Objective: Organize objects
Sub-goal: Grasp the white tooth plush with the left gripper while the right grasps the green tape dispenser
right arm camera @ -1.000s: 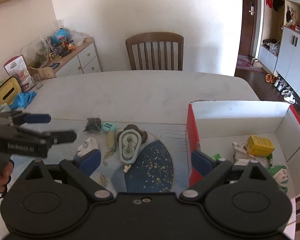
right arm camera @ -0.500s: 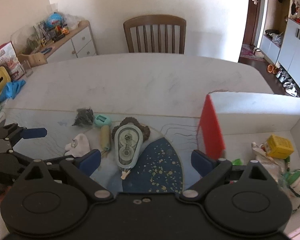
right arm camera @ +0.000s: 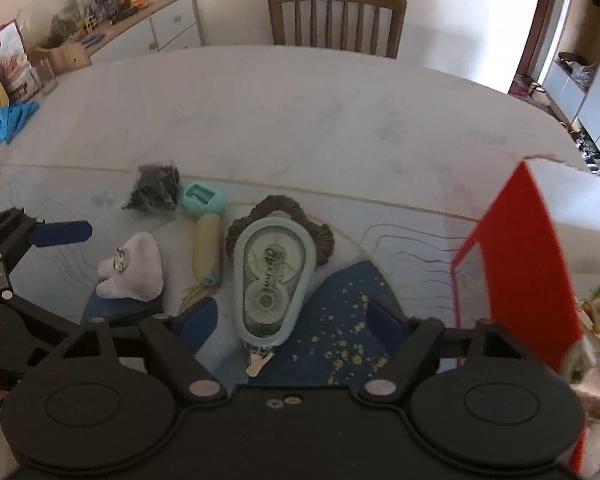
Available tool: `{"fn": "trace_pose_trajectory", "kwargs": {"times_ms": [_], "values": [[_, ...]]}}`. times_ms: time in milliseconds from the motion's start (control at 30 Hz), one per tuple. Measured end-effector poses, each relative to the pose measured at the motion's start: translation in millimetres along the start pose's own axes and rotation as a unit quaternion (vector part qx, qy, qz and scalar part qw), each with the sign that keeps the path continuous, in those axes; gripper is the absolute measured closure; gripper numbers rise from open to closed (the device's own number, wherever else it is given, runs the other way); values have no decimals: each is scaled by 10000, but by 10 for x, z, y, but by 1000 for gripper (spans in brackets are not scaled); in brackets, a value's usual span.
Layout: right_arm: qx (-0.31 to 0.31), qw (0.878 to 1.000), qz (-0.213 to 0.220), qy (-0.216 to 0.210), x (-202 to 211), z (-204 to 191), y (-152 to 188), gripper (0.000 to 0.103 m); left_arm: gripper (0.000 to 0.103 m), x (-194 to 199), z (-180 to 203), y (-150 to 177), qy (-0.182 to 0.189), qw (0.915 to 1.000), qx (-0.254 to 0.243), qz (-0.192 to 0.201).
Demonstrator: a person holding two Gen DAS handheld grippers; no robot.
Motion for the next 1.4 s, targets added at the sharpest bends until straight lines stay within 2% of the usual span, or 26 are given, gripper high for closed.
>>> {"fn": "trace_pose_trajectory", "kwargs": {"times_ms": [267,367,500,667,800,1100,1400], "values": [[109,9999,-89,-55,-136,-50,-28,37,2,-76,8,11,-47,9999,9,91],[151,9998,-92,-74,-165,-83,-33,44,8,-61,27,5,89,9999,21,123],[169,9998,-120,-77,-204,-89,-45,48,30,-48,61,-3,175,9997,-21,140],[163,9998,-121,-51,-217,-97,-44,59,49,-21,79,-11,219,9996,-46,161],[209,9997,-95,-9,-214,-121,-46,60,52,5,94,-23,197,9996,-77,172],[177,9997,46,-142,-46,-202,5,61,53,167,136,-75,124,9997,-123,180],[161,9992,286,-250,356,-327,132,61,54,497,236,-50,239,9994,-127,215]]}}
Point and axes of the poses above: each gripper's, at about its wrist camera, not at the fingertips, and x roughly against the way its jaws point, z to its right, y to its underside, the point moved 10 cm from there along -x, roughly the way its jaws point, and after that the axes turned 14 degrees about -y, right-handed, at the moved point
